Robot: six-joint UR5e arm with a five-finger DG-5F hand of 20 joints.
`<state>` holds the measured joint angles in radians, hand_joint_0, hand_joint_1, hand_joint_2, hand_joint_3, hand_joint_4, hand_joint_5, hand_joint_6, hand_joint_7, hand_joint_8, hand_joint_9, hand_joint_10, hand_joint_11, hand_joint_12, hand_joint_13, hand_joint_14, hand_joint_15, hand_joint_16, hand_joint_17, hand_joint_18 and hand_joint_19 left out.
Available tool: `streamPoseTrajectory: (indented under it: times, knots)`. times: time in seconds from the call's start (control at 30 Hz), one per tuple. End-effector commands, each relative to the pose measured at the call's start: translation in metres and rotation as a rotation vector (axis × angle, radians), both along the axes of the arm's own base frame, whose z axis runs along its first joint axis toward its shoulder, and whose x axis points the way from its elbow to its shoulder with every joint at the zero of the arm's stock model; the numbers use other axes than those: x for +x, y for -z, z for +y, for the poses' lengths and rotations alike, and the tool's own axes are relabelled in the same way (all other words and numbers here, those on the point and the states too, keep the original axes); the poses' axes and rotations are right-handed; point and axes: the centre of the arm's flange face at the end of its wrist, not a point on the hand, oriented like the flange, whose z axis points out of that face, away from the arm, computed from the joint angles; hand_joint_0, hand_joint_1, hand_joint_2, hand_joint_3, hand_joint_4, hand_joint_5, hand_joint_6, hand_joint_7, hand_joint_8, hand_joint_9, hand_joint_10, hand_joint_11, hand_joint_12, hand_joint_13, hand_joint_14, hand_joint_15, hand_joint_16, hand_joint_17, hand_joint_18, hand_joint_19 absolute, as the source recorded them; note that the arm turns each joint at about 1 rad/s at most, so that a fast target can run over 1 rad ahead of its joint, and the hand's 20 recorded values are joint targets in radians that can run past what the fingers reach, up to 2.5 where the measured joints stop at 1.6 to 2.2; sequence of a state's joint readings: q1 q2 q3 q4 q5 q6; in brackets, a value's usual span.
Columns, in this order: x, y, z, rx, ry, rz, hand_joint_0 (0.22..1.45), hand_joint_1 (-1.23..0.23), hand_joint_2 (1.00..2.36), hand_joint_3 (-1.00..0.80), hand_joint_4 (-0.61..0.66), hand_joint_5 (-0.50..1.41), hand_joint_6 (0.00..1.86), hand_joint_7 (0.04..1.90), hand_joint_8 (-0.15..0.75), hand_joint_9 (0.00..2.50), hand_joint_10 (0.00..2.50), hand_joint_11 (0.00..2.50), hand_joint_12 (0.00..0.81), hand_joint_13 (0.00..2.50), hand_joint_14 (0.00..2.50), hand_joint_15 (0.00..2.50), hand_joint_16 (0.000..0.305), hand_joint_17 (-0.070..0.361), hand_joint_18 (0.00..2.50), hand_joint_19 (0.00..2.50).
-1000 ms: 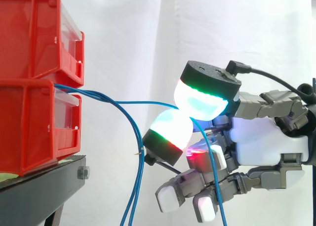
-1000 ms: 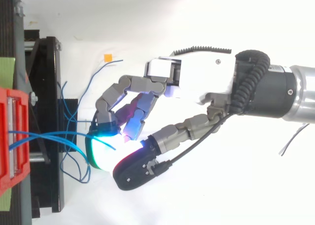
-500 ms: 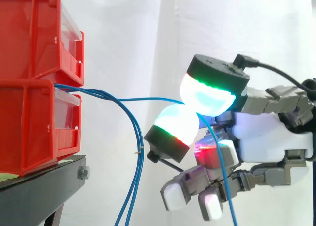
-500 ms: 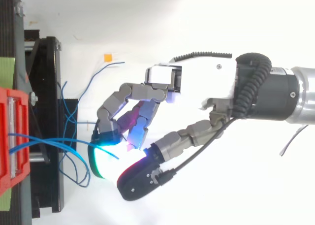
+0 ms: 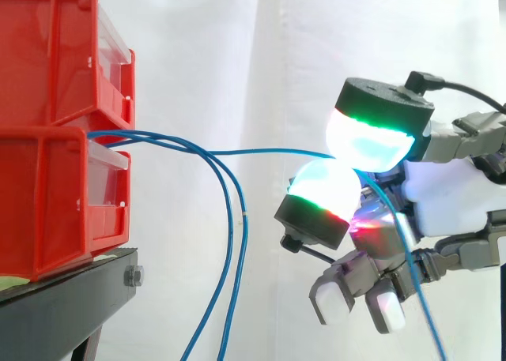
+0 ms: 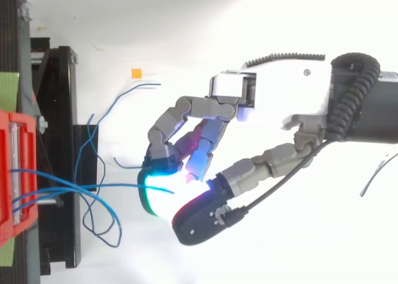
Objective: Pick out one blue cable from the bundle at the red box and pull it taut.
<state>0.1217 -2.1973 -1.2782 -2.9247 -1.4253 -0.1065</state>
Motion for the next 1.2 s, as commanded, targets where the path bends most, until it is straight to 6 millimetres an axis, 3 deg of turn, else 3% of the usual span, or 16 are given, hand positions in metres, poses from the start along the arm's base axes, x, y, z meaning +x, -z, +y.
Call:
streamPoseTrajectory:
  times: [0.0, 0.37, 1.17]
  knots:
    - [-0.0002, -0.0001, -0.0016, -0.002, 0.004, -0.002, 0.65, -0.83, 1.02, -0.18, -0.03, -0.09, 0.95, 1.03, 0.309, 1.0, 0.02, 0.45, 0.279, 0.75, 0.01, 0.35, 0.041, 0.093, 0.81, 0.62]
    - [0.0073, -0.0062, 0.0026, 0.007, -0.001, -0.069, 0.65, -0.82, 1.02, -0.18, -0.04, -0.09, 0.95, 1.01, 0.359, 1.04, 0.02, 0.39, 0.28, 0.75, 0.01, 0.35, 0.041, 0.092, 0.81, 0.62]
    - [0.0065, -0.0055, 0.0023, 0.005, 0.001, -0.061, 0.65, -0.81, 1.02, -0.2, -0.04, -0.1, 0.96, 0.99, 0.335, 1.09, 0.02, 0.49, 0.288, 0.77, 0.02, 0.38, 0.042, 0.094, 0.81, 0.62]
